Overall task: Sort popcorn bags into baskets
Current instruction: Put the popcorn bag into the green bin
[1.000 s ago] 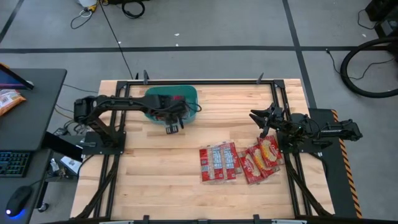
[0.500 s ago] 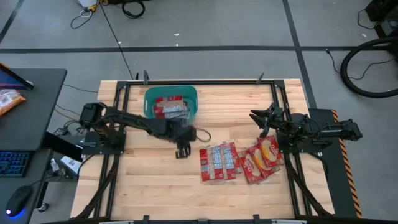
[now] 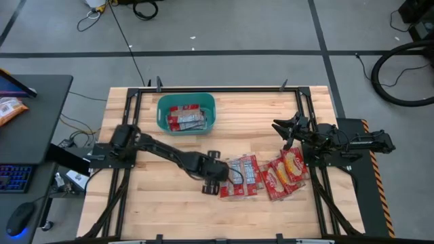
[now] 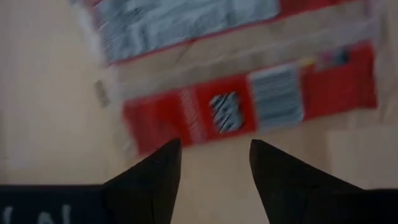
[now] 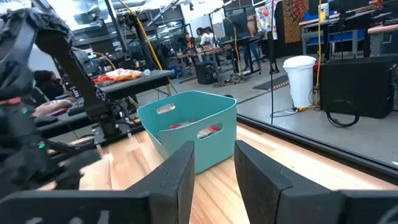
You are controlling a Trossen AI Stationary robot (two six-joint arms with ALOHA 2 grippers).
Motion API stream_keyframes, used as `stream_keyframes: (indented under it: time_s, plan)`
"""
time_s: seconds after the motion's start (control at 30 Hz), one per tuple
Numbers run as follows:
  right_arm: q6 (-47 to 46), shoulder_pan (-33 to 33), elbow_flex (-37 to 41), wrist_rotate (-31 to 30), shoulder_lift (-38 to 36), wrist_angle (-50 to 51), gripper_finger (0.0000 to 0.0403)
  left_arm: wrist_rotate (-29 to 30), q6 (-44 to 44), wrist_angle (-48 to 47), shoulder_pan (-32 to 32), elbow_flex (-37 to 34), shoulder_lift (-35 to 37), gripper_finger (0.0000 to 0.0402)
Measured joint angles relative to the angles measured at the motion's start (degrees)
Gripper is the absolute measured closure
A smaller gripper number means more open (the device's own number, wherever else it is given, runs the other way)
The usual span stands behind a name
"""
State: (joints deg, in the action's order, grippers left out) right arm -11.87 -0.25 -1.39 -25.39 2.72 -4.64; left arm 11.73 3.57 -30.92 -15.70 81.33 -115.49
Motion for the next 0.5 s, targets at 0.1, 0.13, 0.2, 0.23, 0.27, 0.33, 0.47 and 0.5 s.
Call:
stream_keyframes:
  time_s: [0.1, 0.13, 0.2, 0.23, 0.27, 0.33, 0.47, 0.5]
  plan:
    - [0.0, 0.0, 0.0, 0.0, 0.0, 0.0, 0.0285, 1.1, 0.0, 0.1, -1.9, 3.1, -2.6, 0.0194]
    - [0.0, 0.0, 0.0, 0.0, 0.0, 0.0, 0.0285, 2.0, 0.0, 0.3, -2.6, 4.0, -3.2, 0.019]
    - [0.0, 0.0, 0.0, 0.0, 0.0, 0.0, 0.0285, 4.3, -0.3, 0.5, -4.2, 5.3, -3.8, 0.0182]
    - [0.0, 0.0, 0.0, 0.0, 0.0, 0.0, 0.0285, 5.6, -0.5, 1.1, -5.0, 5.7, -4.0, 0.0179]
    - [0.0, 0.0, 0.0, 0.0, 0.0, 0.0, 0.0285, 7.0, -0.5, 1.7, -5.8, 6.0, -4.1, 0.0176]
    - [0.0, 0.0, 0.0, 0.0, 0.0, 0.0, 0.0285, 9.6, -0.2, 2.0, -7.3, 6.5, -4.2, 0.017]
    - [0.0, 0.0, 0.0, 0.0, 0.0, 0.0, 0.0285, 12.0, 2.8, 4.9, -9.8, 6.9, -4.2, 0.0158]
    - [0.0, 0.0, 0.0, 0.0, 0.0, 0.0, 0.0285, 12.4, 3.7, 5.8, -10.2, 6.9, -4.2, 0.0154]
